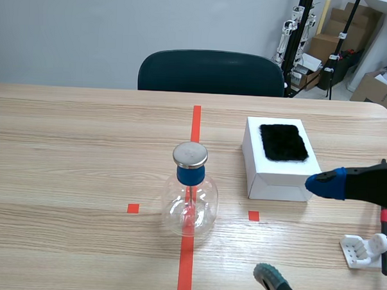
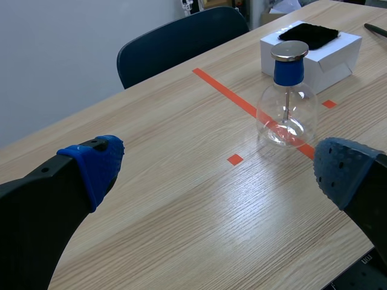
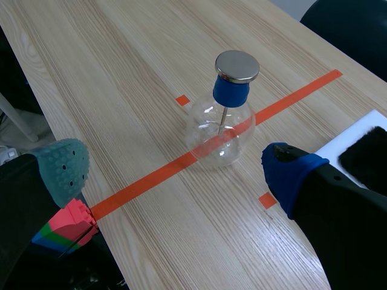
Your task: Do the electroscope experiment. return to the home posture
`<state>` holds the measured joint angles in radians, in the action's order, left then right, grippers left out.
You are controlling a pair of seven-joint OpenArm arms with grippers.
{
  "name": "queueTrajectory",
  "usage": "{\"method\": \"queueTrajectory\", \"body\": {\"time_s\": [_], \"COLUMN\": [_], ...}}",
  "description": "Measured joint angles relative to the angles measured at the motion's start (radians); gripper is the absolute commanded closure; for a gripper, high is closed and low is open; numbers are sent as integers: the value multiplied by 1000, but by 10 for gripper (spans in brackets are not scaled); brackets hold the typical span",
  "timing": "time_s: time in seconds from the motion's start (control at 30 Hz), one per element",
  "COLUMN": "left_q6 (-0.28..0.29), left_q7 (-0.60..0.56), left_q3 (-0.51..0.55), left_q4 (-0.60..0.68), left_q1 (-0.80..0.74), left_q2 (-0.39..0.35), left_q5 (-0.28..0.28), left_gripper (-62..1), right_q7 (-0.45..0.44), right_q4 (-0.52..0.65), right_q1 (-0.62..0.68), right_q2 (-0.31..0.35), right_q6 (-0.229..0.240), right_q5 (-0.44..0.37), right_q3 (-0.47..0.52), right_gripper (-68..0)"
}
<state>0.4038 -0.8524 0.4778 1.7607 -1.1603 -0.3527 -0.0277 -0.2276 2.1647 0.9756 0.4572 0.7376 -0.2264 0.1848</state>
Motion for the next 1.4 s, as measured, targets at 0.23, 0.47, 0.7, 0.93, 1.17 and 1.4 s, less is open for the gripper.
{"method": "queueTrajectory", "body": {"time_s": [0.23,0.47,0.7,0.93,1.17,1.4], "left_q6": [0,0,0,0,0,0], "left_q7": [0,2,27,27,27,27], "left_q3": [0,0,0,0,0,0], "left_q4": [61,113,113,113,113,113], "left_q1": [0,0,0,0,0,0], "left_q2": [0,0,0,0,0,0], "left_q5": [0,0,0,0,0,0], "left_gripper": [-623,-623,-623,-623,-623,-623], "right_q7": [0,0,0,0,0,0], "right_q4": [0,0,0,0,0,0], "right_q1": [0,0,0,0,0,0], "right_q2": [0,0,0,0,0,0], "right_q6": [0,0,0,0,0,0], "right_q5": [-1,-1,-1,-1,-1,-1], "right_q3": [0,0,0,0,0,0], "right_gripper": [-582,-582,-582,-582,-582,-582]}}
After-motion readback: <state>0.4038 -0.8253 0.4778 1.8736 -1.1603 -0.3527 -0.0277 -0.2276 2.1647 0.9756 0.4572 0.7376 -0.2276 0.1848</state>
